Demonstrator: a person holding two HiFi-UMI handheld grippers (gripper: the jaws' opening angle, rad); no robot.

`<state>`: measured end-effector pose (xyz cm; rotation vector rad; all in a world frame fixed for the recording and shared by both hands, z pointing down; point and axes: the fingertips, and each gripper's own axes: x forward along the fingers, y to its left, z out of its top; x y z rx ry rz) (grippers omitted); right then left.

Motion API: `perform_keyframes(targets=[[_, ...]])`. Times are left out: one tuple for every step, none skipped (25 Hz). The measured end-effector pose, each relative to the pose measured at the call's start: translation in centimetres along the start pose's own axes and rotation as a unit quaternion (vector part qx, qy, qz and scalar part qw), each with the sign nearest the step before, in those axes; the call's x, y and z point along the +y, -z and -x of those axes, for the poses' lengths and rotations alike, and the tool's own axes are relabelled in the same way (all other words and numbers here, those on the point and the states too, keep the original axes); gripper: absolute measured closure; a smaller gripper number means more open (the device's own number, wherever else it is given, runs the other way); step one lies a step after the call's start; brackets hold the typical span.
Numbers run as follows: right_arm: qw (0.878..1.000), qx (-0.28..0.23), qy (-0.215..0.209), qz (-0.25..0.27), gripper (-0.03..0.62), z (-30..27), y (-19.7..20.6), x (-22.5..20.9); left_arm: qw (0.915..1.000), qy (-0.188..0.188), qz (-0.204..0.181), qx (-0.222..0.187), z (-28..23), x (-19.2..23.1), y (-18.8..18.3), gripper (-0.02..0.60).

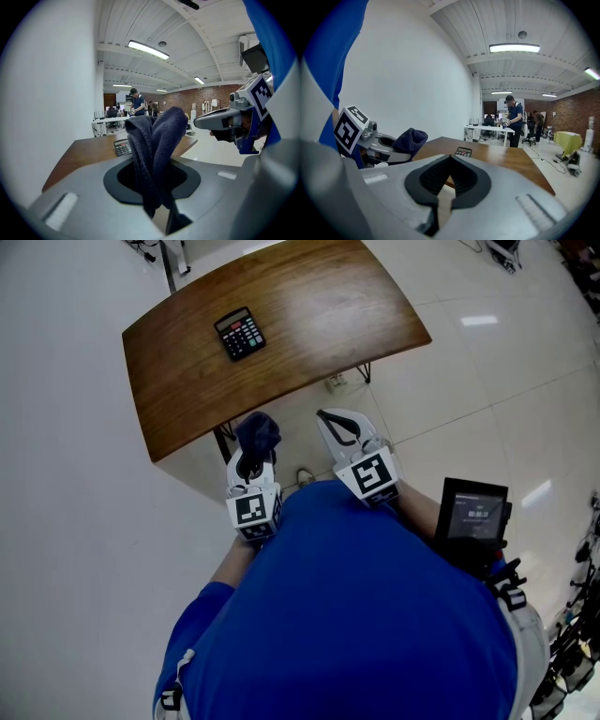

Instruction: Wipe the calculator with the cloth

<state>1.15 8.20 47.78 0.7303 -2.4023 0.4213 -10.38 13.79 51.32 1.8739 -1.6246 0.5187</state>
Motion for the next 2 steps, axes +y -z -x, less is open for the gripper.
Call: perform_keyframes(targets=[[1.000, 0.000, 0.000, 0.001, 0.594, -0.02, -0.01, -0.05, 1.0000, 0.000, -0.001, 0.000, -0.07, 0.00, -0.03, 0.491], [1.000, 0.001, 0.001, 0.001, 0.593, -0.03, -0.01, -0.11, 1.0000, 0.000, -0.003, 0.001, -0.13, -0.01, -0.06, 0.492]])
